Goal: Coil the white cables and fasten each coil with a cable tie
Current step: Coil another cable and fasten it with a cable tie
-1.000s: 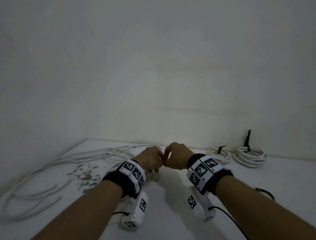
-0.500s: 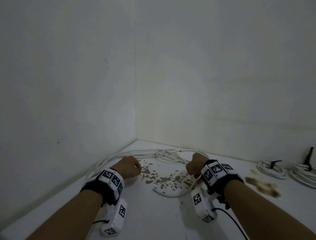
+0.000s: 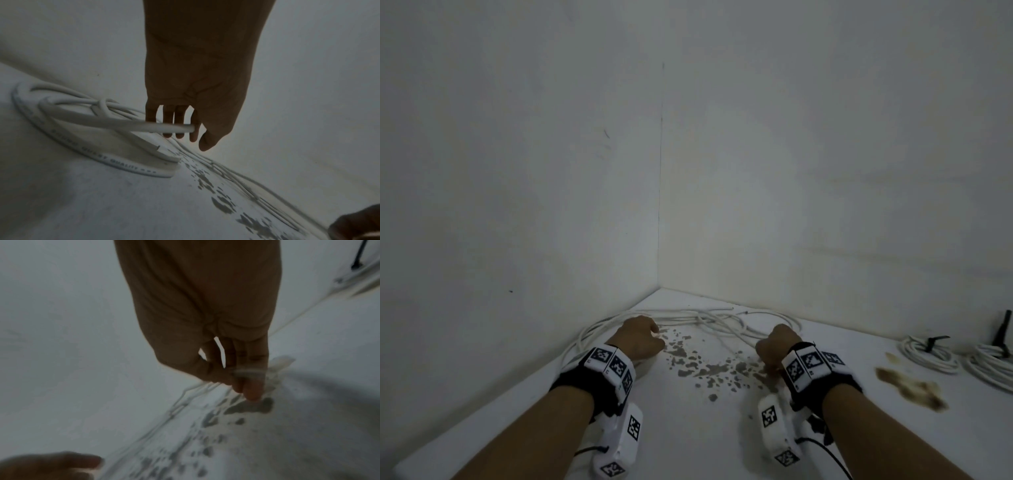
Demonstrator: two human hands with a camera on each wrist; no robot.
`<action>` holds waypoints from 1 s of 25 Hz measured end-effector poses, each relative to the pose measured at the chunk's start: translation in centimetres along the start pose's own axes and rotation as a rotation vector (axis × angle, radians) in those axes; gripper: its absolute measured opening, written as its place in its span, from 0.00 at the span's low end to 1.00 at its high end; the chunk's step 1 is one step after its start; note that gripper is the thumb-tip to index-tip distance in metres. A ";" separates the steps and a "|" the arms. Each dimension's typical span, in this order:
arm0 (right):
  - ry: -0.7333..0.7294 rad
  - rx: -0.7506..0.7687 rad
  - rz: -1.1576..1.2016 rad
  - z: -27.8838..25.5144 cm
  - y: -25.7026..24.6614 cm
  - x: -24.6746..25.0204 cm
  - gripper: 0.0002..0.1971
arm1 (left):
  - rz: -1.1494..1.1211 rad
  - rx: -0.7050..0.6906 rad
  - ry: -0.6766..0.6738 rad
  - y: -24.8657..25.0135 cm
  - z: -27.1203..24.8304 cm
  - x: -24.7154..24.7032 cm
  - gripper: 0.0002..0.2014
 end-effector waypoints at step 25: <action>0.124 0.244 -0.014 -4.3 1.0 11.6 0.51 | -0.295 -0.566 0.507 16.6 -0.2 8.8 0.15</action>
Point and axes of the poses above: each hand's wrist, its own z-axis towards the middle knuckle, its own x-axis out of the back of the hand, y = z × x, the point moved 7 cm from there along z, towards the middle knuckle, and after that the axes turned 10 degrees about -x, right-handed, at the moved point
